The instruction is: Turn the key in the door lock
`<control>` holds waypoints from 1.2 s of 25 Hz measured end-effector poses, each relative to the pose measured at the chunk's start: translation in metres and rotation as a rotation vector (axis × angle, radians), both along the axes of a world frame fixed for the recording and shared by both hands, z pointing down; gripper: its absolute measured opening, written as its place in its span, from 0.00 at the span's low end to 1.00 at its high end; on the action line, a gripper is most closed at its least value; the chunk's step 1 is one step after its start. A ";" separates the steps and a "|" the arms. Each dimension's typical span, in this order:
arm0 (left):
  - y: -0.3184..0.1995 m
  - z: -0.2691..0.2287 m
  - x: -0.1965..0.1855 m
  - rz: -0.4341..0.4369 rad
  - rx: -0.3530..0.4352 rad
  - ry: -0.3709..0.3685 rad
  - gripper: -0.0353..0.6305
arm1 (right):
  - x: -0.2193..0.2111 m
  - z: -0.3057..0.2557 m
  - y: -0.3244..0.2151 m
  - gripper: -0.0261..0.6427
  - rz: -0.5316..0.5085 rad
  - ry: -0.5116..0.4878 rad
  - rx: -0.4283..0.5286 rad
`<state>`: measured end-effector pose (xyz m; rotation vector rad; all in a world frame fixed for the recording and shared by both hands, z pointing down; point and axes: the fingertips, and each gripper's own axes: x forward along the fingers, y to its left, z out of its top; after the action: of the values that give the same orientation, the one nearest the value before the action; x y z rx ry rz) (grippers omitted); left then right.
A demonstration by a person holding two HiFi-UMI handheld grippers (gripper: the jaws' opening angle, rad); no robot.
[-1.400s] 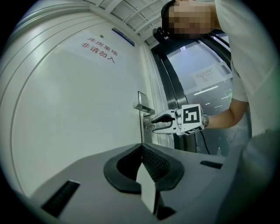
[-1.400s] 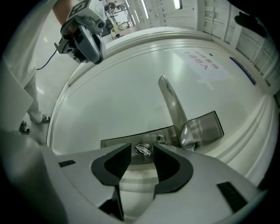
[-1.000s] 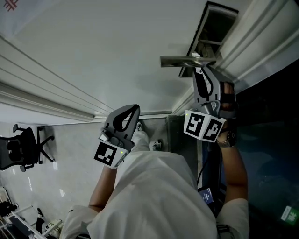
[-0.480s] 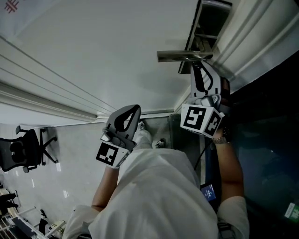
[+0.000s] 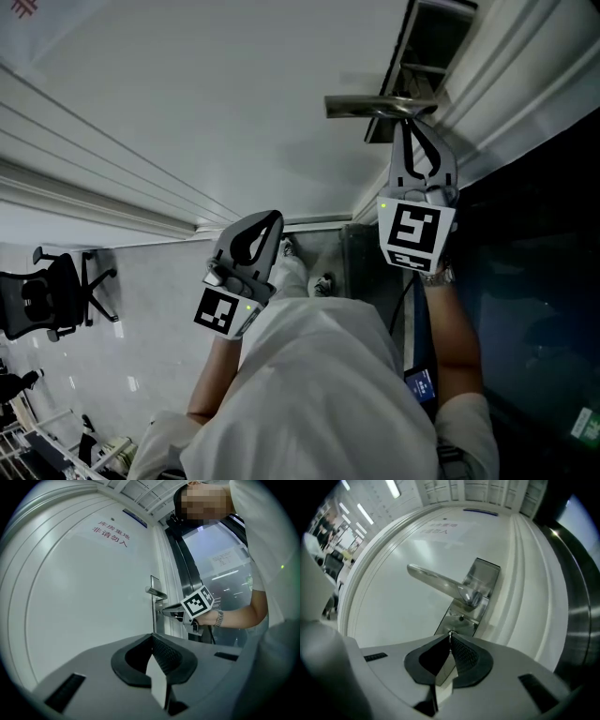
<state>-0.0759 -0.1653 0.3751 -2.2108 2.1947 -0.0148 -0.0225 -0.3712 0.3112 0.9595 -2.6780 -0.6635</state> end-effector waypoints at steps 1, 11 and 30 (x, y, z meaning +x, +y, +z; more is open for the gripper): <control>0.000 0.000 0.001 0.000 0.003 0.003 0.06 | 0.001 -0.001 -0.001 0.06 0.005 -0.054 -0.061; 0.003 0.001 0.008 0.001 0.017 0.022 0.06 | 0.011 0.001 -0.011 0.06 0.030 -0.593 -0.623; 0.005 -0.001 0.012 0.003 0.010 0.011 0.06 | 0.017 0.000 -0.002 0.16 -0.148 -0.636 -0.793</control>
<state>-0.0639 -0.1599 0.3741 -2.2146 2.1914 0.0090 -0.0056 -0.3731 0.3110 0.8132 -3.0864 0.7921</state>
